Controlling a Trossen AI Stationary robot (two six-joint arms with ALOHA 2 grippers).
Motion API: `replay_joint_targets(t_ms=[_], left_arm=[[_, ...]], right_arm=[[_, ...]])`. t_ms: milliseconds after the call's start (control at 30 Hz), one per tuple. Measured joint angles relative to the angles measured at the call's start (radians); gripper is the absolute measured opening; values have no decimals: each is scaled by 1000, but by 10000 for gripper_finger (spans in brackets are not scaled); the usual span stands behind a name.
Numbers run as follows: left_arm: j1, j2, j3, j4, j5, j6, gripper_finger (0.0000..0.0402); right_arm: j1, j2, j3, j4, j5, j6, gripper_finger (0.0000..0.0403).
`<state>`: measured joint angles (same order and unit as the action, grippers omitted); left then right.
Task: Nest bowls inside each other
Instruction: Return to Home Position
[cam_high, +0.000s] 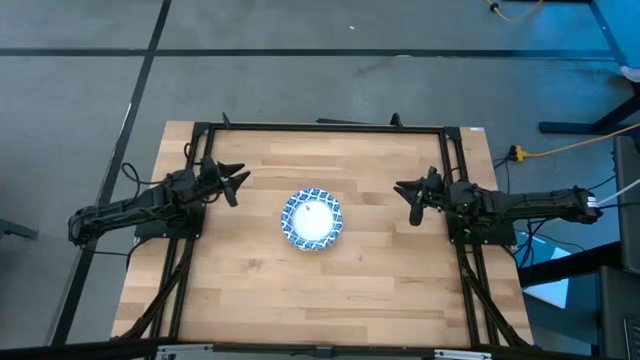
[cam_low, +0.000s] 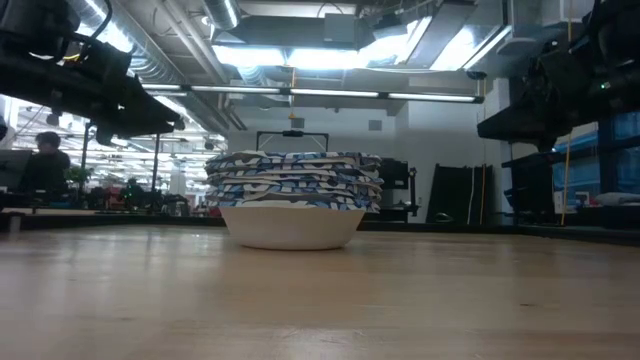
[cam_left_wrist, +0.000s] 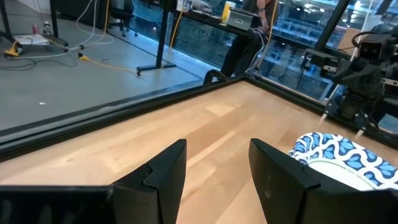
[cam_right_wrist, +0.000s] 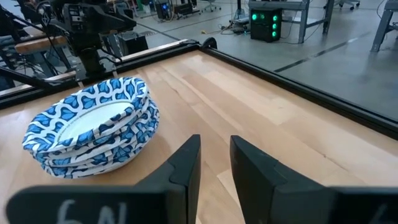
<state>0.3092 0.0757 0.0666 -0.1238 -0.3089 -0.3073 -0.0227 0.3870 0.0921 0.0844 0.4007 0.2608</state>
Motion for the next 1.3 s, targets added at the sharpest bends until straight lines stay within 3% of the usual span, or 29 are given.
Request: replay_joint_targets(t_ms=[1300], left_arm=[[0, 0, 0, -11, -23, -24, 169]], right_arm=[[0, -4, 0, -91, 0, -10, 88]])
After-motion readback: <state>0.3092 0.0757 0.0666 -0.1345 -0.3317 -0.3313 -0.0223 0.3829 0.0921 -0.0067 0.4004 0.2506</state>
